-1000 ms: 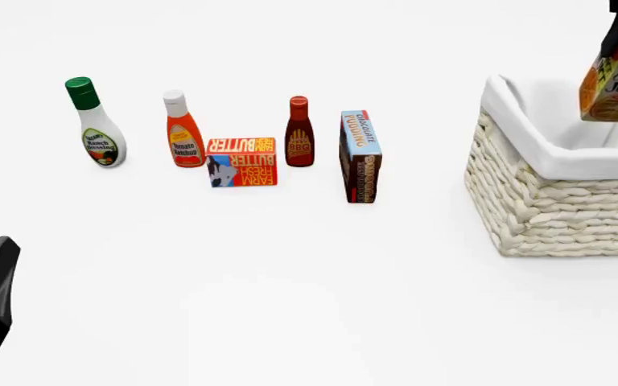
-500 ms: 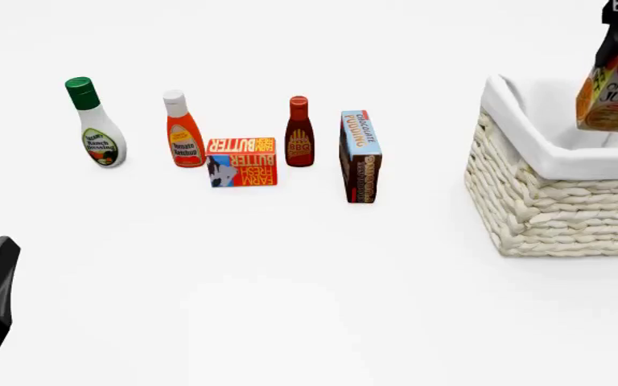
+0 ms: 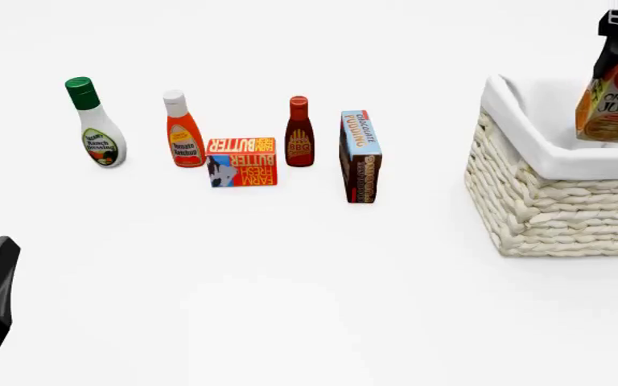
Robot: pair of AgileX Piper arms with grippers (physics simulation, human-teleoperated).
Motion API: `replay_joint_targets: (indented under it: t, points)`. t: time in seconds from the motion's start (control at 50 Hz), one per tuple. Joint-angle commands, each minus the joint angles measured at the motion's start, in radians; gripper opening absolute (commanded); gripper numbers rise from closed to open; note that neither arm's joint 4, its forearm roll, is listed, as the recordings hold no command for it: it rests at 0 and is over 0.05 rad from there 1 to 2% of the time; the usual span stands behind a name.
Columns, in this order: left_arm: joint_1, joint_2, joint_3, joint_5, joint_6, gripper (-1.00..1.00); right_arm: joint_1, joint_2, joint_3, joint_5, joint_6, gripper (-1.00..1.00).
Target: Pick the orange juice and place it in the basket.
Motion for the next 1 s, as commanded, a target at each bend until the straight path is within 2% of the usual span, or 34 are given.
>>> replay_joint_targets:
  t: [0.02,1.0]
  points:
    - [0.000,0.000,0.000,0.000,0.000,1.00,-0.007,0.017,-0.003,0.000,0.024,-1.00]
    - [0.000,0.000,0.000,0.000,0.000,1.00,-0.005,0.075,-0.020,0.000,0.032,-1.00]
